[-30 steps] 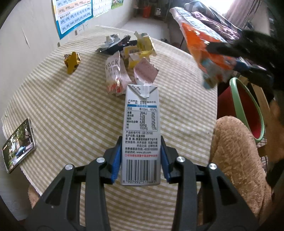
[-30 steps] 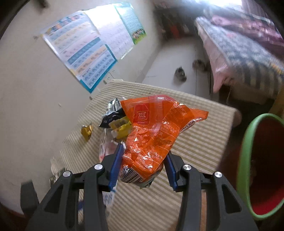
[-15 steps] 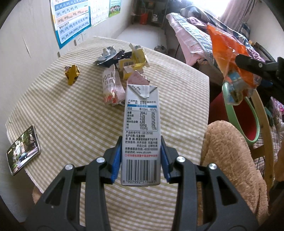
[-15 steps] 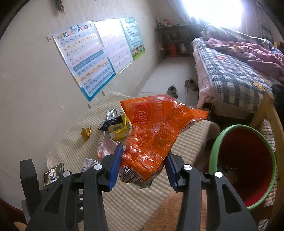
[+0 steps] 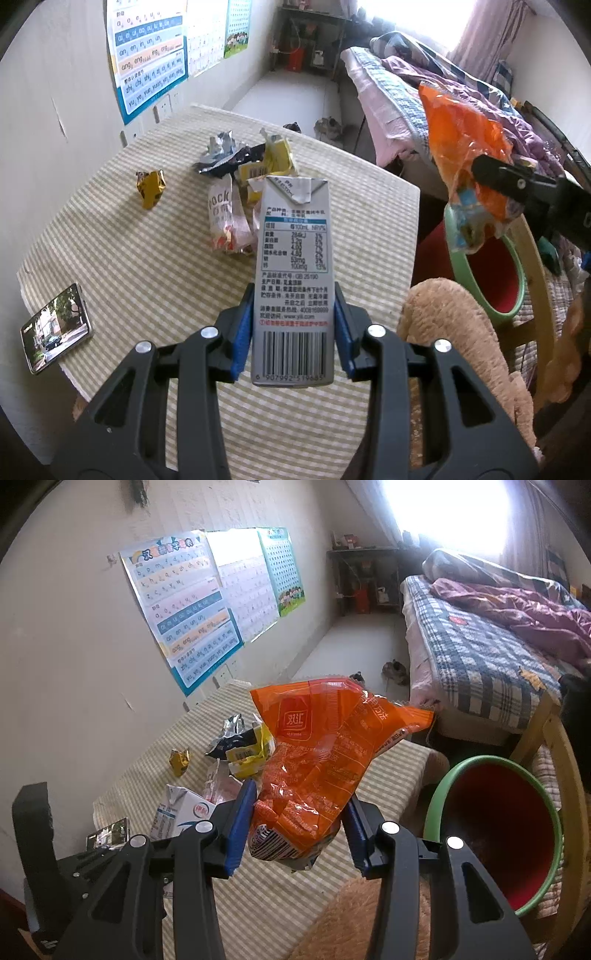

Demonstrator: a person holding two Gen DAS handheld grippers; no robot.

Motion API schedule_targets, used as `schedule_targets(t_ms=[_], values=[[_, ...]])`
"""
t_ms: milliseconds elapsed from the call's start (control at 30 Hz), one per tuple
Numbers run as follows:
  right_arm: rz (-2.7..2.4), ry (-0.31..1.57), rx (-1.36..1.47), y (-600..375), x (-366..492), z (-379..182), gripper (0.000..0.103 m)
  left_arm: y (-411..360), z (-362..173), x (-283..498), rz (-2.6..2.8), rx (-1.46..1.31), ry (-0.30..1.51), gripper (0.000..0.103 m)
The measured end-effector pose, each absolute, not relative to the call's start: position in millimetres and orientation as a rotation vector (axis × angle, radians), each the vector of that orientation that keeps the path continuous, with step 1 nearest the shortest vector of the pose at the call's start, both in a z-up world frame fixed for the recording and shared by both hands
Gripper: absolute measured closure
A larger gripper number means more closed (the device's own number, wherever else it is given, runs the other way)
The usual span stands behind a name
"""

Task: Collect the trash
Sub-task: 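Carry the carton and orange bag over the red bucket and open both tools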

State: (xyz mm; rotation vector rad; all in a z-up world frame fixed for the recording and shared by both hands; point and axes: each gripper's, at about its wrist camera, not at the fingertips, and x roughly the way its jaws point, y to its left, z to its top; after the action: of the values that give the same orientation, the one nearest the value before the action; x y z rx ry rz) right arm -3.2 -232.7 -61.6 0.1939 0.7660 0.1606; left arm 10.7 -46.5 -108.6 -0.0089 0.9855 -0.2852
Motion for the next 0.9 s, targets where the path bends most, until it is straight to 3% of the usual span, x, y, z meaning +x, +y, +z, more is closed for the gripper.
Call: schedule_targets(t_ms=[900], values=[[-0.058,0.819,0.299,-329.3,-13.5,-90.9,0.059,-145.6,-102.9,32.2,-0.479,0.032,0.988,0.066]])
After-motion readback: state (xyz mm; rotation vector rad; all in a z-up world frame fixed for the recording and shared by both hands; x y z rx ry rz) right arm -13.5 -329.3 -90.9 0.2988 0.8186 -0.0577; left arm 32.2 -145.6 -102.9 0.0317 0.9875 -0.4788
